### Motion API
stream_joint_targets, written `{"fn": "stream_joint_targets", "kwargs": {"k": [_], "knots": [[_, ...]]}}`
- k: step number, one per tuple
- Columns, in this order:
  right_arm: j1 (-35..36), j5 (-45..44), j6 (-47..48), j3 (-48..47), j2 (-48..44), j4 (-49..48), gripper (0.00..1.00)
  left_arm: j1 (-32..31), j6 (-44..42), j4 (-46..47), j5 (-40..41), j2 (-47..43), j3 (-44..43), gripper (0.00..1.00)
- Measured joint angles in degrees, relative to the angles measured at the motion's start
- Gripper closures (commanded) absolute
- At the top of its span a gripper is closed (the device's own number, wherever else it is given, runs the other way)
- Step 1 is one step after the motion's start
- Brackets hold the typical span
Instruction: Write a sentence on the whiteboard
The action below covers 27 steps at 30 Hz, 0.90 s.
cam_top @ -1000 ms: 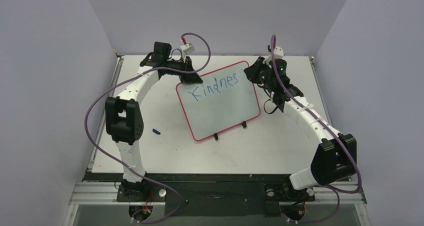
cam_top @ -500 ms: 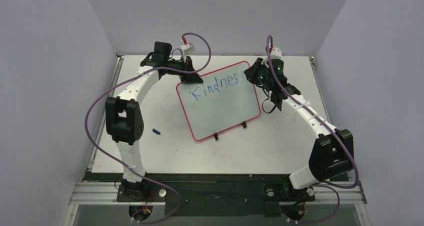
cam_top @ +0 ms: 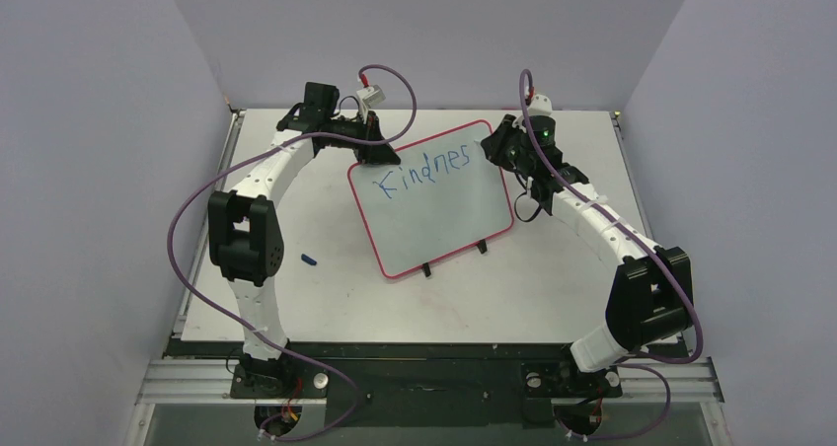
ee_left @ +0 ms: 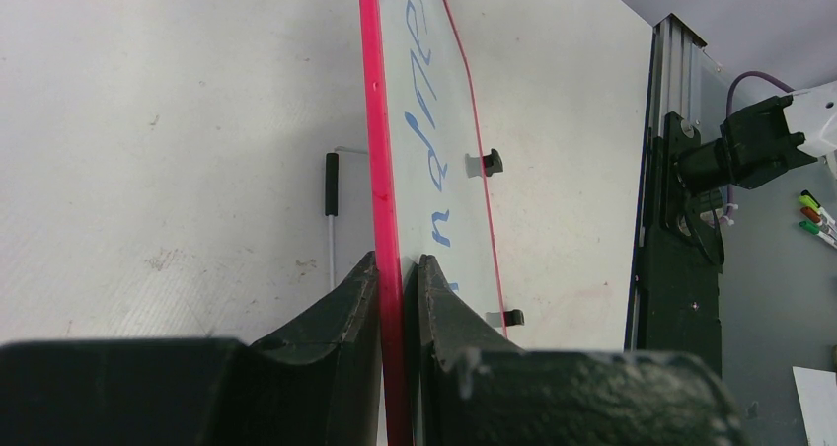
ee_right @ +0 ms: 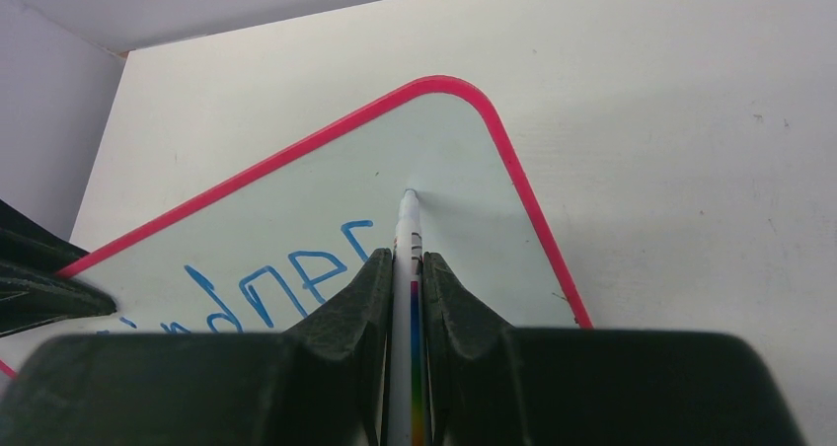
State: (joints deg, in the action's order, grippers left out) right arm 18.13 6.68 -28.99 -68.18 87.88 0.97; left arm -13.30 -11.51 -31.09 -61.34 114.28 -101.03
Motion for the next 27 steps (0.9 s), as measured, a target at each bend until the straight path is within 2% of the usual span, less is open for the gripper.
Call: {"fn": "stream_joint_targets", "kwargs": {"k": [27], "knots": [[2.5,-1.2,0.2,2.1,-0.5,-0.9,1.0,0.0,0.0,-0.4,0.7,0.0,0.0,1.0]]}}
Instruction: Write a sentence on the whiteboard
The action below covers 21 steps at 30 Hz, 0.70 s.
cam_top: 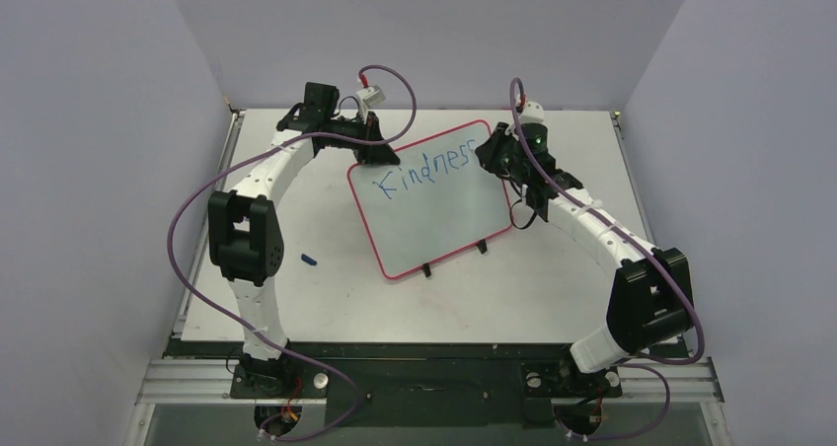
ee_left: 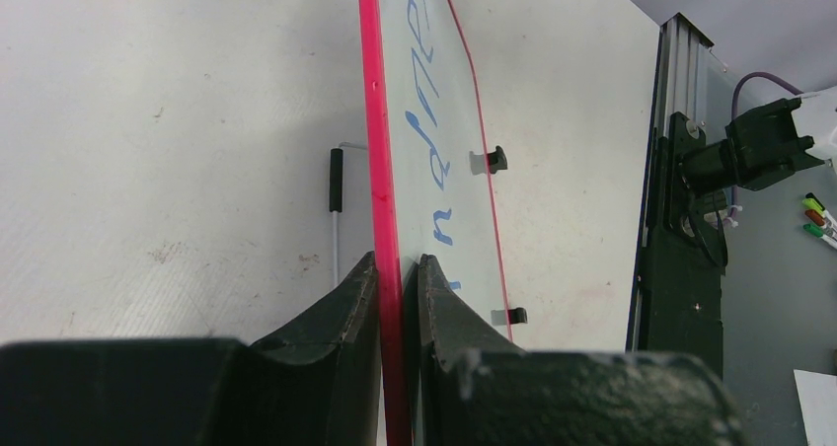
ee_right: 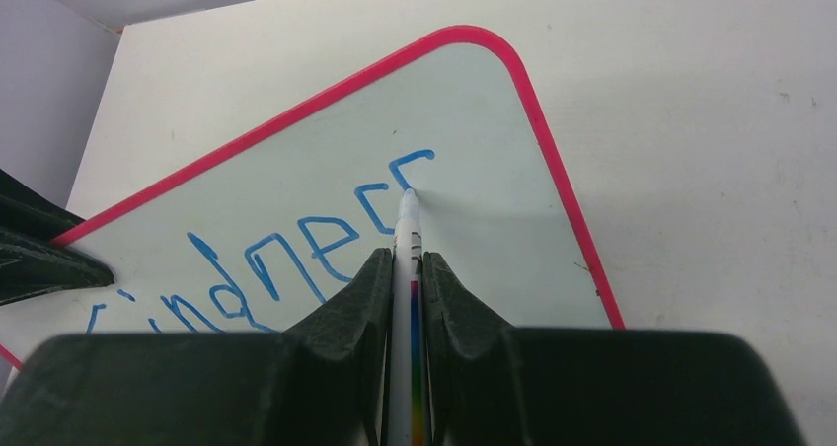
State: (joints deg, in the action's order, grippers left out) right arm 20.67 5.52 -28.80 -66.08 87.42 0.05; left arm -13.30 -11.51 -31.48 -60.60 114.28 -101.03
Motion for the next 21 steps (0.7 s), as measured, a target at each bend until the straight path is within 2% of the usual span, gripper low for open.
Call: {"fn": "stream_joint_targets", "kwargs": {"k": [21], "knots": [[-1.1,-1.8,1.7,3.1,-2.4,2.9,1.0,0.0,0.0,0.0,-0.1,0.0,0.0,1.0]]}}
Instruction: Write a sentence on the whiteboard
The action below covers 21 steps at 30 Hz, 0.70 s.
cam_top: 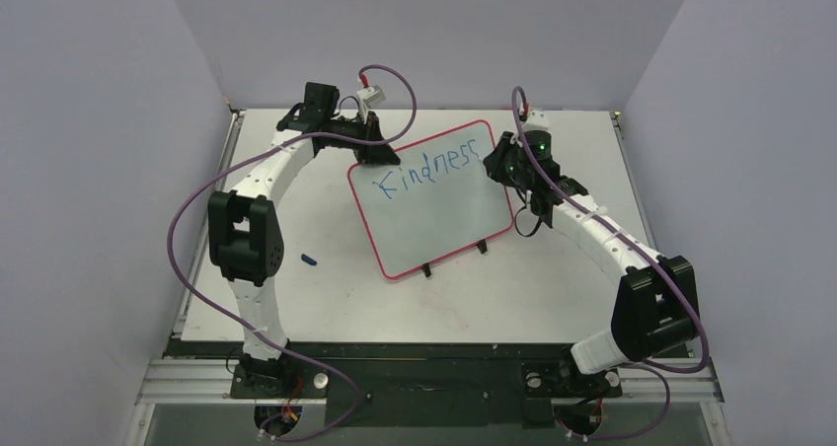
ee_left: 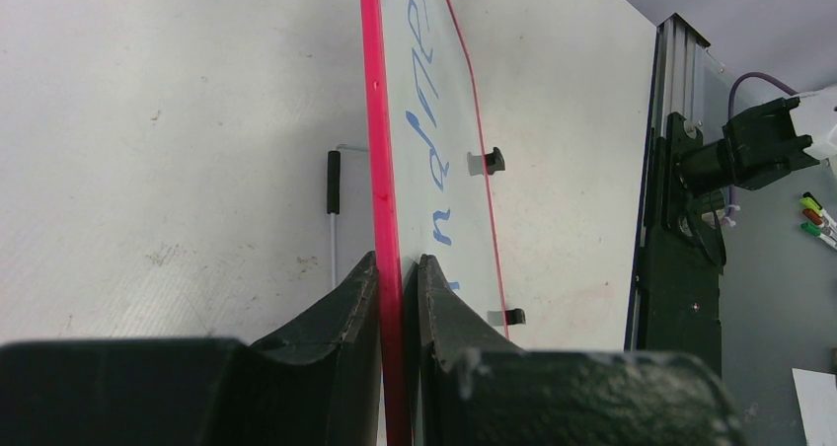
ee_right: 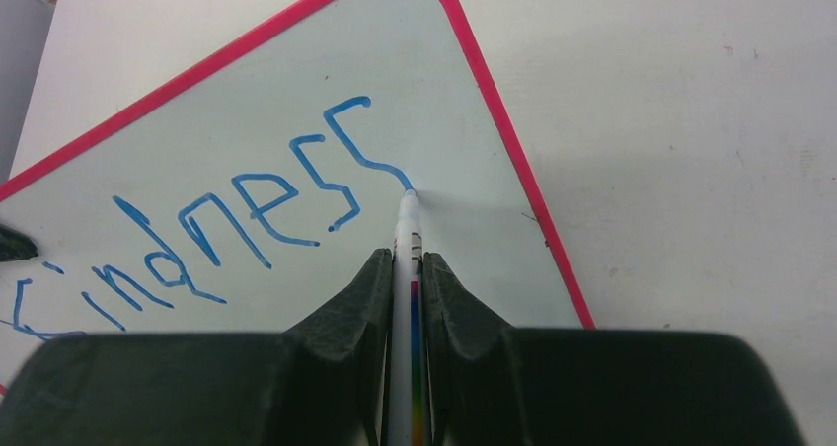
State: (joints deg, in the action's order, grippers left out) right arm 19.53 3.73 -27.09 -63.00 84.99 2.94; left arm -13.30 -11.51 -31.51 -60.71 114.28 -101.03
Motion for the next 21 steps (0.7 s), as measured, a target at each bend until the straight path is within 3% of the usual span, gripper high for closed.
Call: {"fn": "stream_joint_targets", "kwargs": {"k": [15,21], "knots": [[2.3,0.5,0.0,2.1,-2.4,1.3,1.0,0.0,-0.1,0.0,-0.5,0.0,0.0,1.0],[2.3,2.4,0.3,2.2,-7.9,2.1,1.0,-0.1,-0.2,0.3,-0.9,0.0,0.0,1.0]]}}
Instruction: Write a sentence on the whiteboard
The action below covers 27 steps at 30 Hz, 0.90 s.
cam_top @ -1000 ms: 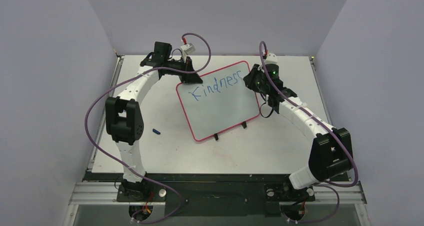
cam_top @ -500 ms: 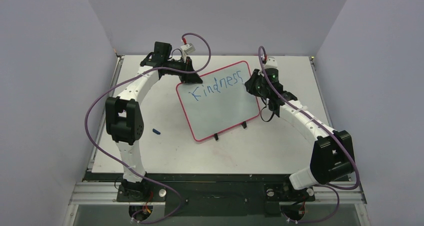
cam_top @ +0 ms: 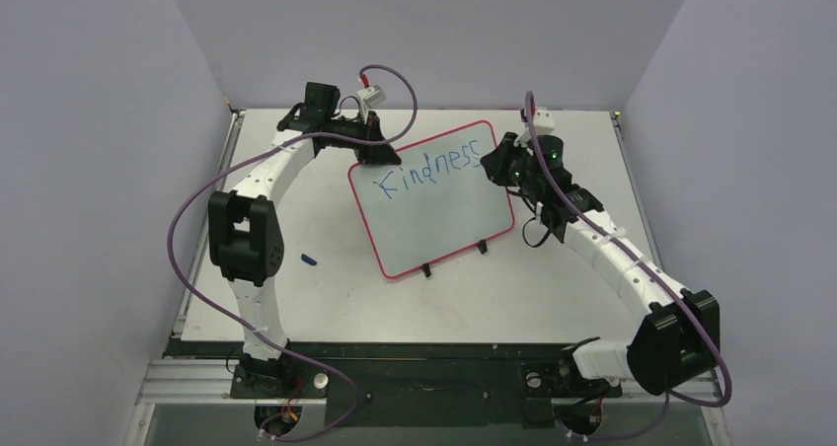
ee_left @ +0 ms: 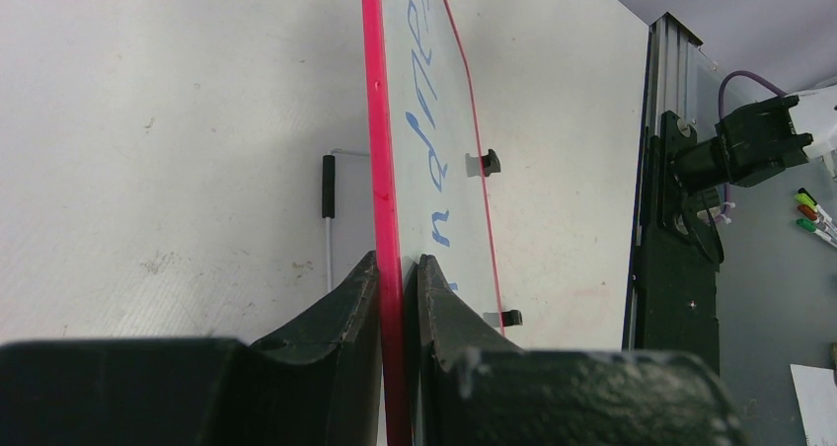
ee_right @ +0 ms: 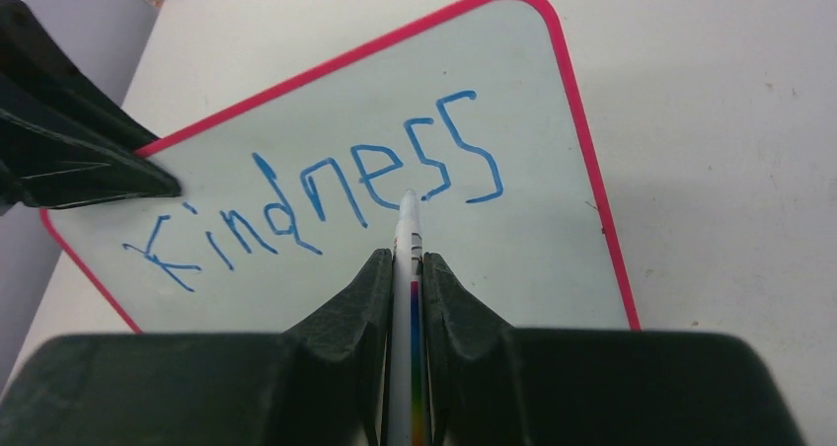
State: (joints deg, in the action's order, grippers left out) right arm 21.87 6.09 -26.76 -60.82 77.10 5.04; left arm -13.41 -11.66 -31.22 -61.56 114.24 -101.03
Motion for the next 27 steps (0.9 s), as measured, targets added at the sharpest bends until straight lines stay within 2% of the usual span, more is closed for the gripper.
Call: {"fn": "stream_joint_targets", "kwargs": {"k": [7,21,27], "knots": [[1.5,0.7,0.2,2.3,-6.6,0.1,1.0,0.0,0.2,0.2,0.0,0.0,0.0,1.0],[19.3,-7.0,0.7,7.5,-6.7,0.2,1.0,0.0,1.8,3.0,0.0,-1.1,1.9,1.0],[25.0,-9.8,0.8,6.7,-2.6,-2.0,1.0,0.0,2.4,3.8,0.1,-1.1,2.2,1.0]]}}
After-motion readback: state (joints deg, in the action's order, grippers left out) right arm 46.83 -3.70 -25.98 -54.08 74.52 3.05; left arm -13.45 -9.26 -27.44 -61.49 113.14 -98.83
